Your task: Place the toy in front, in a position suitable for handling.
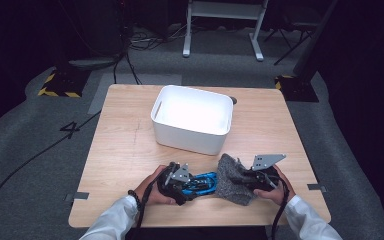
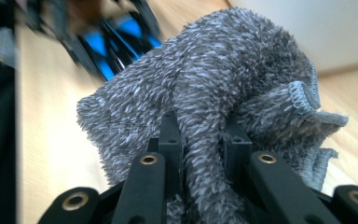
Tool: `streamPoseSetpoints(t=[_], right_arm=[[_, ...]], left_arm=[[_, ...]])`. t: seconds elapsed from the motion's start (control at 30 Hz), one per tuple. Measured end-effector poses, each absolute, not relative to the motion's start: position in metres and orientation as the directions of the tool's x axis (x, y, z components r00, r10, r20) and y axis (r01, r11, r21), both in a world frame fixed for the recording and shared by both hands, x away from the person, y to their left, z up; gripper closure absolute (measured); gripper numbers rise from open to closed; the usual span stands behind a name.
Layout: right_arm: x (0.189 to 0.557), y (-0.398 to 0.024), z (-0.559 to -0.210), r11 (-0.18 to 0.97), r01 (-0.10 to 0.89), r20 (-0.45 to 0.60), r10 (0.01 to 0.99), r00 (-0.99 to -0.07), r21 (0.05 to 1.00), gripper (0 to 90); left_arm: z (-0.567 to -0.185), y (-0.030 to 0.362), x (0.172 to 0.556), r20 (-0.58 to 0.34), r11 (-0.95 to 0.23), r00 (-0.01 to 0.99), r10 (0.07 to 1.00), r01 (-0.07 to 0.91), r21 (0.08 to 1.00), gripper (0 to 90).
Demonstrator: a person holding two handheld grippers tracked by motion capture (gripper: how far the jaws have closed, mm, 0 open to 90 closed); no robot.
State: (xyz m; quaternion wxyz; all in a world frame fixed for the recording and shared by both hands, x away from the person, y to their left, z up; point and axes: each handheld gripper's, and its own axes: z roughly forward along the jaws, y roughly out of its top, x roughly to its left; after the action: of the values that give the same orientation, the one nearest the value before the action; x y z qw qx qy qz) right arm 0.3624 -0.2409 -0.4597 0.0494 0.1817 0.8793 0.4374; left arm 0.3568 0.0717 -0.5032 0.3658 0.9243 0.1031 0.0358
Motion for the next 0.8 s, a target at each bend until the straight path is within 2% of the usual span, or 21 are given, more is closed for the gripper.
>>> streamPoseSetpoints(t=[0.1, 0.17, 0.37, 0.53, 0.7, 0.8], right_arm=[[0.357, -0.233, -0.456, 0.554, 0.254, 0.070, 0.332, -0.941, 0.793, 75.0], [0.350, -0.212, -0.456, 0.585, 0.215, 0.055, 0.279, -0.959, 0.782, 74.8], [0.351, -0.173, -0.467, 0.658, 0.168, 0.008, 0.238, -0.971, 0.734, 74.3], [0.354, -0.177, -0.470, 0.672, 0.167, 0.003, 0.238, -0.971, 0.721, 74.2], [0.357, -0.199, -0.473, 0.665, 0.210, 0.014, 0.287, -0.958, 0.717, 74.2], [0.359, -0.211, -0.475, 0.709, 0.206, -0.052, 0.323, -0.945, 0.674, 74.3]], left_arm=[[-0.504, 0.066, 0.357, -0.010, -0.710, 0.977, 0.212, 0.161, 0.686, 24.5], [-0.504, 0.059, 0.357, -0.002, -0.712, 0.979, 0.202, 0.148, 0.687, 24.4], [-0.505, 0.060, 0.359, -0.004, -0.704, 0.980, 0.200, 0.146, 0.695, 24.0], [-0.505, 0.065, 0.357, -0.003, -0.701, 0.979, 0.203, 0.147, 0.698, 24.0], [-0.506, 0.066, 0.355, -0.003, -0.698, 0.976, 0.219, 0.159, 0.699, 23.8], [-0.506, 0.068, 0.355, -0.003, -0.697, 0.975, 0.221, 0.160, 0.699, 23.5]])
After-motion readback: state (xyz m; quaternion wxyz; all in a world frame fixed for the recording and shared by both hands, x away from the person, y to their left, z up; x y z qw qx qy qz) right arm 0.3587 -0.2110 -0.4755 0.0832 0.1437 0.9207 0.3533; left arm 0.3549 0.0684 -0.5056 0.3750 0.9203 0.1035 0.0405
